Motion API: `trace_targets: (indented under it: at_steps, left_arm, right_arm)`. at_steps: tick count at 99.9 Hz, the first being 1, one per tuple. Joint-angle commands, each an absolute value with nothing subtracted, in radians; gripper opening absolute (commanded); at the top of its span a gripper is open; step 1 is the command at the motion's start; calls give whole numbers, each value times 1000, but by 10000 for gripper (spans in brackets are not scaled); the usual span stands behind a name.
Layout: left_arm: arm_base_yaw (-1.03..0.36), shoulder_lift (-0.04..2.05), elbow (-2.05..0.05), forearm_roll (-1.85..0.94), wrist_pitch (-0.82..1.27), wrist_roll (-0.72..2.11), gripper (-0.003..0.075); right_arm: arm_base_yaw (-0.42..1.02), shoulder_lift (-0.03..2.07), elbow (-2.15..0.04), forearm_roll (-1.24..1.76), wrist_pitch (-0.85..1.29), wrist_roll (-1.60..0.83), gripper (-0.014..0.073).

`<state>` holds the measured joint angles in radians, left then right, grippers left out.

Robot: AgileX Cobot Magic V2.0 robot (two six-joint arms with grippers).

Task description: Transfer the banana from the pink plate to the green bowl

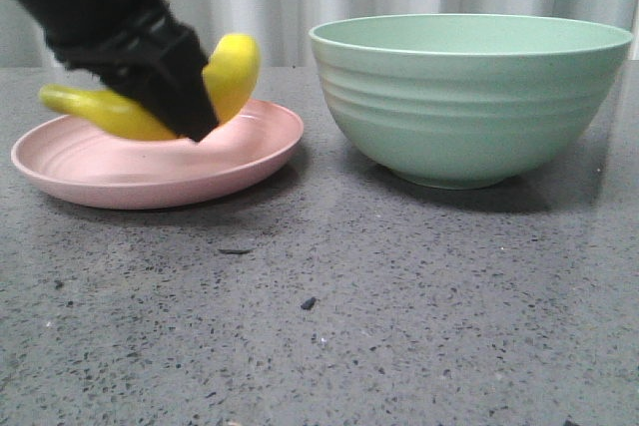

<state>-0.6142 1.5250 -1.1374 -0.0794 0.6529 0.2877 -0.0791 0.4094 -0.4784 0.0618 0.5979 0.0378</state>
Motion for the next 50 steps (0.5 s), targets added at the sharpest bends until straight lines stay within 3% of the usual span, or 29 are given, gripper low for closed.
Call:
trace_targets:
  at_steps: [1, 17, 24, 40, 50]
  left_arm:
    - [-630, 1462, -1206, -115, 620, 285, 185]
    - [-674, 1417, -1249, -115, 626, 285, 185]
    - [-709, 1403, -1264, -115, 641, 291, 185]
    - [-797, 1381, -1276, -117, 657, 293, 185]
    - [-852, 1379, -1276, -139, 659, 293, 185]
  right_arm:
    - [-49, 454, -571, 40, 597, 10, -61]
    - [19, 551, -702, 40, 717, 0, -15]
    - [57, 596, -752, 51, 740, 0, 80]
    - [133, 699, -859, 150, 741, 0, 385]
    - [180, 758, -922, 230, 730, 0, 470]
